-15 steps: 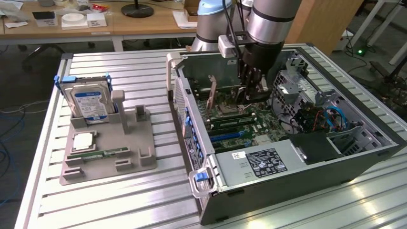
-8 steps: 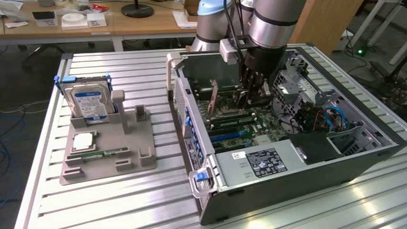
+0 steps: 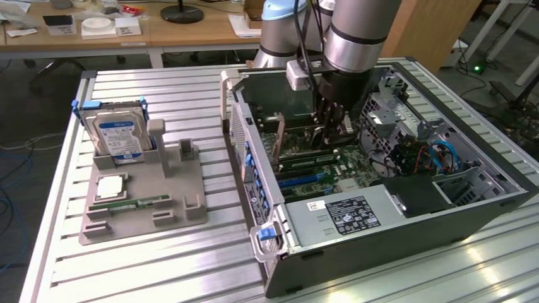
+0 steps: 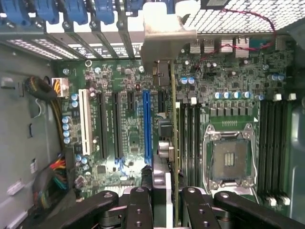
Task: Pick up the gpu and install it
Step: 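Insert the gpu into the slot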
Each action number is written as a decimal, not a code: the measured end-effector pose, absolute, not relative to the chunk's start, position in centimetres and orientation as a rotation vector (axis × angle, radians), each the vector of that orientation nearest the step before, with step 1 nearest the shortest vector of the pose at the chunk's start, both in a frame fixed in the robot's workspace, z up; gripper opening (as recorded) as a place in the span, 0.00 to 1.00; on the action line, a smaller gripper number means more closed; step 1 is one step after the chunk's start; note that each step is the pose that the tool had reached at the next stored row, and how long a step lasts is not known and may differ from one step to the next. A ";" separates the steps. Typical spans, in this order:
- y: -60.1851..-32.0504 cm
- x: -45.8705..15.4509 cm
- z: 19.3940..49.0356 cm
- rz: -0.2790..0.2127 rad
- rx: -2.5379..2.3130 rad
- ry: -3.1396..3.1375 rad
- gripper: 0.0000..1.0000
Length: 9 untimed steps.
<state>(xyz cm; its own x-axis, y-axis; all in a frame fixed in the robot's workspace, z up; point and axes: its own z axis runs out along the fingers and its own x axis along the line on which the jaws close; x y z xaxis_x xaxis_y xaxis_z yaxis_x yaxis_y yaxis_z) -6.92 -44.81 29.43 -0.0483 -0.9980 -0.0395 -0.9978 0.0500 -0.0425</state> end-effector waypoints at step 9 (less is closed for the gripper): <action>-45.3 -7.1 28.4 -0.005 -2.126 2.234 0.29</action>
<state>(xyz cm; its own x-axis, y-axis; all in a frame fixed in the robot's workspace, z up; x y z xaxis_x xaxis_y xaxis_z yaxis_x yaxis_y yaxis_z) -7.12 -45.28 28.42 -0.0486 -0.9980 -0.0395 -0.9978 0.0502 -0.0424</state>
